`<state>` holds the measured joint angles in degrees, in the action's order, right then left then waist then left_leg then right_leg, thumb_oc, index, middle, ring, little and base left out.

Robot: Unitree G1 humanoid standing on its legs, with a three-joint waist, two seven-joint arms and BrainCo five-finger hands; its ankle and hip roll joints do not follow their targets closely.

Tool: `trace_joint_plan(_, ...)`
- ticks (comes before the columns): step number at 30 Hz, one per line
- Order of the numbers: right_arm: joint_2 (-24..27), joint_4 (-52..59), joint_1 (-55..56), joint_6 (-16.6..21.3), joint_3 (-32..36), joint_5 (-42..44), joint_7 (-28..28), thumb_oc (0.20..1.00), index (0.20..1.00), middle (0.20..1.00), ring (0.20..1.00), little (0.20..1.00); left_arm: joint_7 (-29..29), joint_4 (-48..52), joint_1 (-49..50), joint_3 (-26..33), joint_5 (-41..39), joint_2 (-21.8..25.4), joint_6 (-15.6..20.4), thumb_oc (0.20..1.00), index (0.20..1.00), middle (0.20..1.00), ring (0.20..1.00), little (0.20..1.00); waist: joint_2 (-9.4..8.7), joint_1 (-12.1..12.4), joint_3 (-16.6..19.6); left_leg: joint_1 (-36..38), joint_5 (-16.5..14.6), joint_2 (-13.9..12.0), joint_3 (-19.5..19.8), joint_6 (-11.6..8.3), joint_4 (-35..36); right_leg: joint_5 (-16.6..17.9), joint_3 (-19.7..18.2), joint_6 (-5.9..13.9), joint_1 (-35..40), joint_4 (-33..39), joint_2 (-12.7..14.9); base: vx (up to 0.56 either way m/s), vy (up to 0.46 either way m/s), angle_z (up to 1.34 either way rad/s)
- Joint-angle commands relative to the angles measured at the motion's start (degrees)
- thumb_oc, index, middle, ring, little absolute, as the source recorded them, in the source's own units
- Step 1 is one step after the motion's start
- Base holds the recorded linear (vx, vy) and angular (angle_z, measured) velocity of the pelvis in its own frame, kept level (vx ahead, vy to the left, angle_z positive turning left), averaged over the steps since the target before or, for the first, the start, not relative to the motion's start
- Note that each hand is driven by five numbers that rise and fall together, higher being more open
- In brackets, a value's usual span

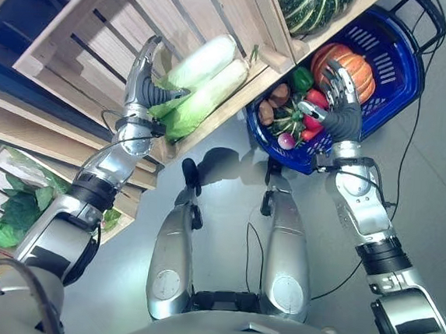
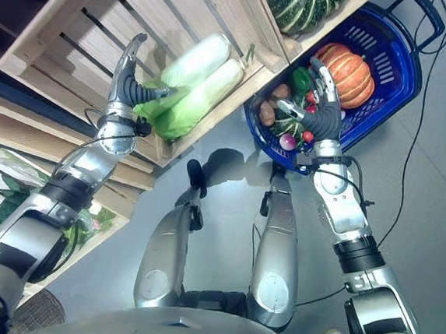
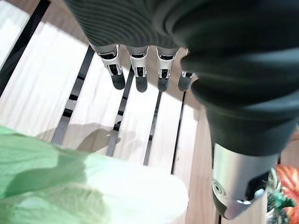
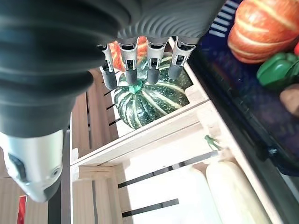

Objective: Pick up fruits and vegetables into the basket

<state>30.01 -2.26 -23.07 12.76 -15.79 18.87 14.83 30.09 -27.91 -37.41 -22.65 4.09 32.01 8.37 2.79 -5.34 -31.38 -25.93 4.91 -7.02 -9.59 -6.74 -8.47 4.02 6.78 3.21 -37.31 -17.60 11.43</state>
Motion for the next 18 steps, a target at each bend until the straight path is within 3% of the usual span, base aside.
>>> trace_joint_plan(1,1.15,6.56,0.32,1.56,0.8,-1.99,-1.52,1.0,1.0,1.0,1.0,1.0,3.3,-0.86,-1.35,3.52,0.77,2.74,0.21,1.0,1.0,1.0,1.0,1.0,-0.82,-1.72,1.59,-6.69,0.88,-0.89,0.11,0.16,-6.2,-2.8,0.18,2.11,-0.85,-4.87,-0.49,0.01,0.033,0.0)
trace_joint_plan(9,2.51,7.35,-1.28,0.58,0.92,-2.13,-2.72,1.0,1.0,1.0,1.0,1.0,6.06,-6.48,-2.27,5.89,-1.08,3.46,-1.83,1.0,1.0,1.0,1.0,1.0,0.11,-2.51,1.59,-9.51,0.73,-0.9,-0.47,-0.37,-7.34,-3.6,-0.51,1.79,-4.28,-6.34,-0.44,0.0,0.043,-0.03)
trace_joint_plan(18,4.11,7.84,-3.82,-0.67,-0.21,-1.37,-3.63,1.0,1.0,1.0,1.0,1.0,1.47,-14.04,-6.01,5.59,-3.87,3.79,-3.31,1.0,1.0,1.0,1.0,1.0,0.78,-3.75,1.59,-11.11,0.81,-0.72,-1.17,-0.79,-7.85,-3.58,-1.39,1.4,-6.62,-6.85,-0.49,0.0,0.068,-0.03)
